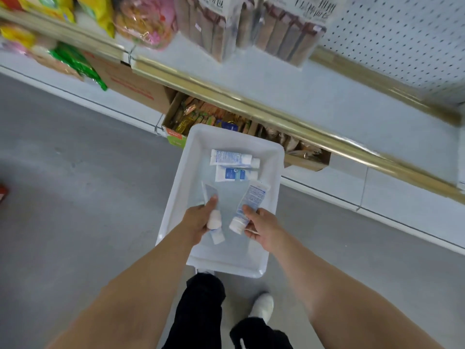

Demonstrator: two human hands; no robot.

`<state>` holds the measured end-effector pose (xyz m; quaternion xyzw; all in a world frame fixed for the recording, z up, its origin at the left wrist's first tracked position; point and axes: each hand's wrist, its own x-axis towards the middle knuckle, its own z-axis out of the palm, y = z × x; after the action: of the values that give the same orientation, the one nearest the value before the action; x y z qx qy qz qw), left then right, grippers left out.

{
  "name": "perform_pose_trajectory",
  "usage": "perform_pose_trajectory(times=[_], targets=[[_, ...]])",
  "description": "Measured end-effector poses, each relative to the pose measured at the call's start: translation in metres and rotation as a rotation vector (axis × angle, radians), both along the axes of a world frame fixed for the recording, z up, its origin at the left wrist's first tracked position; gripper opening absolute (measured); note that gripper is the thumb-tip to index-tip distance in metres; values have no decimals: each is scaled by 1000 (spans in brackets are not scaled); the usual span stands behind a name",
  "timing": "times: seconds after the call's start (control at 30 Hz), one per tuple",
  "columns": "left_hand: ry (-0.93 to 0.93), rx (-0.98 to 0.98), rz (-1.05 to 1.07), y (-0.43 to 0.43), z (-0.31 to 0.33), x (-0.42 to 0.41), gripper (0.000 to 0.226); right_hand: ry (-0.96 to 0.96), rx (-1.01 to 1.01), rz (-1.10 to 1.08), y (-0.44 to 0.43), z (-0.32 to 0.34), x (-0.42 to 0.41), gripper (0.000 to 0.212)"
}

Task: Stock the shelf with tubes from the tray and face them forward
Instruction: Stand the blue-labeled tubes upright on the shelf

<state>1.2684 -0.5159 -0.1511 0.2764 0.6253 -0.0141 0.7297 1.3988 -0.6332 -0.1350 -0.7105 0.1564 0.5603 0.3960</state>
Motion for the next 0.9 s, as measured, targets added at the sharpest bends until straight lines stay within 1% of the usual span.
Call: perform_pose_trajectory(times=[0.03,0.17,0.3,0.37,0.43,0.57,0.67,0.8,0.9], targets=[[-40,21,-20,-5,12,6,47,-13,27,-22,-5,12,4,20],[-184,119,-93,-34,69,38,36,-77,149,-69,-42,66,29,14],[-286,223,-182,-84,128,87,35,-179,259,-158,-109,128,70,13],[-351,265,-227,-116,162,117,33,-240,334,-211,-150,161,95,19],[-420,314,-259,-148,197,147,28,-305,417,-219,-190,198,119,25],[-570,426,-291,-207,263,207,30,-471,532,-264,-262,268,159,23],[-686,512,-281,-250,318,244,25,-601,588,-300,-308,314,185,26],[-778,641,-311,-287,387,289,34,-840,589,-276,-352,379,221,27],[-821,754,-318,-304,434,320,31,-1043,559,-258,-374,419,252,26]])
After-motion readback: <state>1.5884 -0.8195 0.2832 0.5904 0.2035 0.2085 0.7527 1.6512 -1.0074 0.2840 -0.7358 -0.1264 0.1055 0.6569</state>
